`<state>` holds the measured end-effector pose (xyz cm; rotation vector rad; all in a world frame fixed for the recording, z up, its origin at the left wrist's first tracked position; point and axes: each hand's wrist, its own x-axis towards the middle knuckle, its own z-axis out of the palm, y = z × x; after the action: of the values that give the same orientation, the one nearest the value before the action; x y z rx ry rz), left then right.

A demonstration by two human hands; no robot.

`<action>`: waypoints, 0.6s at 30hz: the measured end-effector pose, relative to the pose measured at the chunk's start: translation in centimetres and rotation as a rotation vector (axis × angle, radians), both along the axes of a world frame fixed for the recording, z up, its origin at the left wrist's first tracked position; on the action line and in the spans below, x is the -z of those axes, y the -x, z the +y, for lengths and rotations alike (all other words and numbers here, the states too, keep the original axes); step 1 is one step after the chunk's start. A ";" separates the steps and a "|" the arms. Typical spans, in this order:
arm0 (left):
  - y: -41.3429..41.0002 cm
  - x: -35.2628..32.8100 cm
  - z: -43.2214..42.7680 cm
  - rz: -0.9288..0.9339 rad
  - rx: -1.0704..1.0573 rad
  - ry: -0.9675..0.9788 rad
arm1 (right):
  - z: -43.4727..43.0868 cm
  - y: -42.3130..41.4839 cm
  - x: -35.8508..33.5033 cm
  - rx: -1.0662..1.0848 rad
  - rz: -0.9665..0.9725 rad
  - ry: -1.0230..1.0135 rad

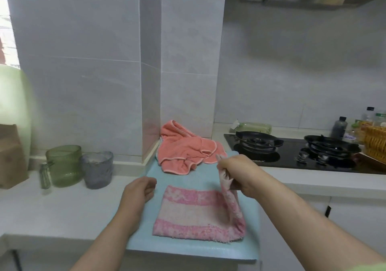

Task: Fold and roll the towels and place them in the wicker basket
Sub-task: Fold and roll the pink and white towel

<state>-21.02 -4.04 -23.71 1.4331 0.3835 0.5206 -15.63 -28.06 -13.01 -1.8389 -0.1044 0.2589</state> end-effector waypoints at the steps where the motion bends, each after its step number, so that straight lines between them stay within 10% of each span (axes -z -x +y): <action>1: 0.0 0.0 0.3 -0.023 -0.011 0.101 | 1.4 0.2 0.5 -0.018 -0.005 0.000; 18: -0.5 -0.3 0.5 -0.052 -0.003 0.213 | 10.3 3.5 5.7 -0.254 -0.177 0.308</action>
<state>-20.57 -3.51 -23.44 1.2116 0.3876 0.5026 -19.17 -17.71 -18.69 -2.1540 -0.4442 0.3012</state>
